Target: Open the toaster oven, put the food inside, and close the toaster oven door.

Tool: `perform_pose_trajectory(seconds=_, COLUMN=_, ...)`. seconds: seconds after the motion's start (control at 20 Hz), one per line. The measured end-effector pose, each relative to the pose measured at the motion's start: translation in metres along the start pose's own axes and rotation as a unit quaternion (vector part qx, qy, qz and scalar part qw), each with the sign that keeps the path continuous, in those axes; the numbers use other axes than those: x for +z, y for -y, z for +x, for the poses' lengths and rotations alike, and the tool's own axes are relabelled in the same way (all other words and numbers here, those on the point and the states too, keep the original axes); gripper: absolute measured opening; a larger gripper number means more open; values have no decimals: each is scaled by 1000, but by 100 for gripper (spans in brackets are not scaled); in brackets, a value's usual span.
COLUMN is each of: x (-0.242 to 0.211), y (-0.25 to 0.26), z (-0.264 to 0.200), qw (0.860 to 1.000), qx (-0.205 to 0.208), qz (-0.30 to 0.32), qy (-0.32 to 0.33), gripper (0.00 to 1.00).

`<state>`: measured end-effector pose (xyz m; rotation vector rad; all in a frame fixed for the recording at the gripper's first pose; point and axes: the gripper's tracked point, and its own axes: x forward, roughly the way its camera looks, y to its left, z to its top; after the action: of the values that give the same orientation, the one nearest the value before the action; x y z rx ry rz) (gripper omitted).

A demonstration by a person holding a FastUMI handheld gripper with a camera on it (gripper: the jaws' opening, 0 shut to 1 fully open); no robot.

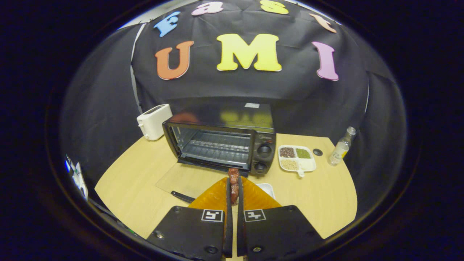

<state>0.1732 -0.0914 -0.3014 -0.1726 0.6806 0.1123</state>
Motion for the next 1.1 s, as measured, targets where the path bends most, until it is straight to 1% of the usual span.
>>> perform_pose_trajectory(seconds=0.15, x=-2, y=-42, z=23, qw=1000, qx=23, qz=5, qy=-4, gripper=8)
perform_pose_trajectory(seconds=0.25, x=0, y=-62, z=40, qw=999, qx=30, qz=16, qy=1, gripper=8)
perform_pose_trajectory(seconds=0.35, x=11, y=-77, z=56, qw=997, qx=35, qz=59, qy=31, gripper=8)
perform_pose_trajectory(seconds=0.45, x=24, y=-88, z=74, qw=991, qx=42, qz=108, qy=67, gripper=8)
perform_pose_trajectory(seconds=0.55, x=31, y=-86, z=94, qw=984, qx=39, qz=147, qy=94, gripper=8)
perform_pose_trajectory(seconds=0.65, x=41, y=-79, z=113, qw=971, qx=36, qz=200, qy=126, gripper=8)
perform_pose_trajectory(seconds=0.7, x=43, y=-79, z=124, qw=962, qx=41, qz=227, qy=147, gripper=8)
perform_pose_trajectory(seconds=0.8, x=54, y=-63, z=140, qw=942, qx=47, qz=280, qy=180, gripper=8)
perform_pose_trajectory(seconds=0.95, x=58, y=-39, z=161, qw=915, qx=43, qz=345, qy=206, gripper=8)
perform_pose_trajectory(seconds=1.0, x=57, y=-35, z=167, qw=909, qx=44, qz=356, qy=212, gripper=8)
perform_pose_trajectory(seconds=1.1, x=54, y=-34, z=187, qw=906, qx=52, qz=367, qy=203, gripper=9)
